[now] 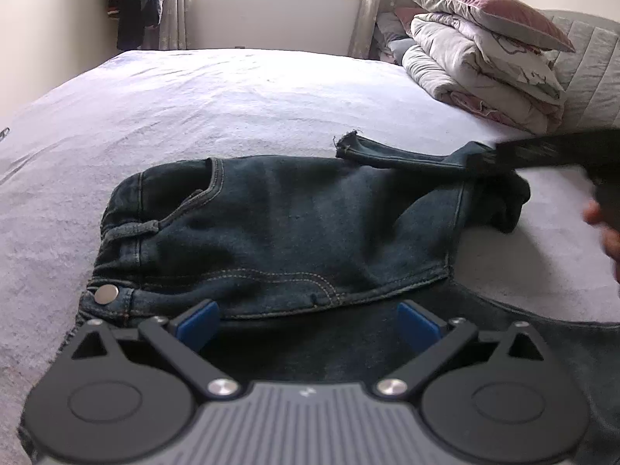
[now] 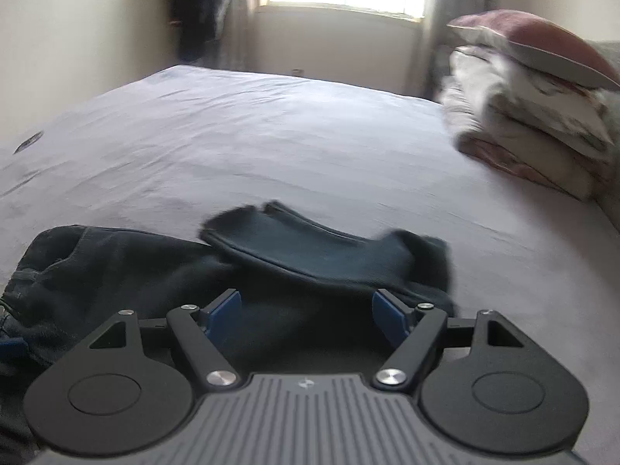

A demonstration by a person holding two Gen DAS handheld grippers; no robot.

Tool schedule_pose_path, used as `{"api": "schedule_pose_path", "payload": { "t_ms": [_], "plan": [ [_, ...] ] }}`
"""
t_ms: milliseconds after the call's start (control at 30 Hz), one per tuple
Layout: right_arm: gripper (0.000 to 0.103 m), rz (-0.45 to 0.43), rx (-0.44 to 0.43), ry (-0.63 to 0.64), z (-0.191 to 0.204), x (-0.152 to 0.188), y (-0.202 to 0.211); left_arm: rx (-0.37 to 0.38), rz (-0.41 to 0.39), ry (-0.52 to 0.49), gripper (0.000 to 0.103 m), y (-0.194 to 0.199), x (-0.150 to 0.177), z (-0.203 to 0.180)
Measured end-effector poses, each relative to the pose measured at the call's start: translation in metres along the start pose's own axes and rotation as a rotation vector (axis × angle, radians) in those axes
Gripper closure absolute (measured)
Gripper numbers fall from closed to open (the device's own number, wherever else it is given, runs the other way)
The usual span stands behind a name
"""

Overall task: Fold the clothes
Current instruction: 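Grasp the jeans leg hem with the right gripper and lift it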

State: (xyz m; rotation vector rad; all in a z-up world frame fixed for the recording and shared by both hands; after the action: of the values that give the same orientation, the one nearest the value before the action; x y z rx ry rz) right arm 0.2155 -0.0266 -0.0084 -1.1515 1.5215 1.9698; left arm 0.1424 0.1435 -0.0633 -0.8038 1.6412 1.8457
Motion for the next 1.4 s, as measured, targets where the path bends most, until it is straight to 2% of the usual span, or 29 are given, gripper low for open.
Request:
{"api": "schedule_pose_path", "payload": {
  "t_ms": [300,467,500,533,567,600,633,667,700,1100,1233,1400],
  "plan": [
    [0.025,0.062,-0.036,0.121,0.03,-0.019,-0.069,-0.001,0.02,0.018,0.003,-0.008,0.0,0.003],
    [0.03,0.08,0.038,0.117,0.019,-0.016,-0.093,-0.005,0.021,0.026,0.003,-0.01,0.001,0.004],
    [0.036,0.079,0.053,0.111,0.016,-0.016,-0.096,-0.007,0.02,0.022,0.003,-0.011,0.002,0.003],
    [0.048,0.077,0.061,0.102,0.013,-0.015,-0.099,-0.01,0.019,0.016,0.003,-0.011,0.002,0.003],
    [0.056,0.073,0.054,0.085,0.009,-0.015,-0.099,-0.014,0.018,0.009,0.003,-0.011,0.002,0.002],
    [0.075,0.065,0.036,0.062,0.007,-0.015,-0.098,-0.017,0.016,0.001,0.003,-0.011,0.003,0.001],
    [0.088,0.053,0.021,0.037,0.004,-0.015,-0.095,-0.022,0.014,-0.008,0.003,-0.01,0.003,0.0],
    [0.089,0.042,0.021,0.02,0.002,-0.017,-0.091,-0.027,0.012,-0.017,0.003,-0.01,0.004,0.0],
    [0.094,0.029,0.029,0.012,0.0,-0.019,-0.088,-0.032,0.009,-0.023,0.003,-0.01,0.004,-0.001],
    [0.095,-0.166,0.113,-0.172,-0.073,-0.04,0.003,-0.048,-0.003,-0.041,0.003,-0.01,0.006,-0.002],
    [0.095,-0.217,0.158,-0.205,-0.102,-0.037,0.038,-0.055,-0.005,-0.051,0.003,-0.01,0.007,-0.004],
    [0.095,-0.236,0.213,-0.252,-0.141,-0.02,0.068,-0.061,-0.008,-0.062,0.003,-0.01,0.008,-0.005]
  ]
}}
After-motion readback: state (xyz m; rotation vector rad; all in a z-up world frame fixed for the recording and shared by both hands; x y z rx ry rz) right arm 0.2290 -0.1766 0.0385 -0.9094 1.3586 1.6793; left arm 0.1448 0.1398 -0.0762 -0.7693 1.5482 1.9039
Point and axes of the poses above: each gripper's, at about its wrist camera, not at the fingertips, and y roughly against the way its jaws point, z to its left, x to its underside, the point moved 8 cm from there along -y, roughly the way its jaws point, and after that the axes turned 14 degrees about -x, right-handed, at the moved point
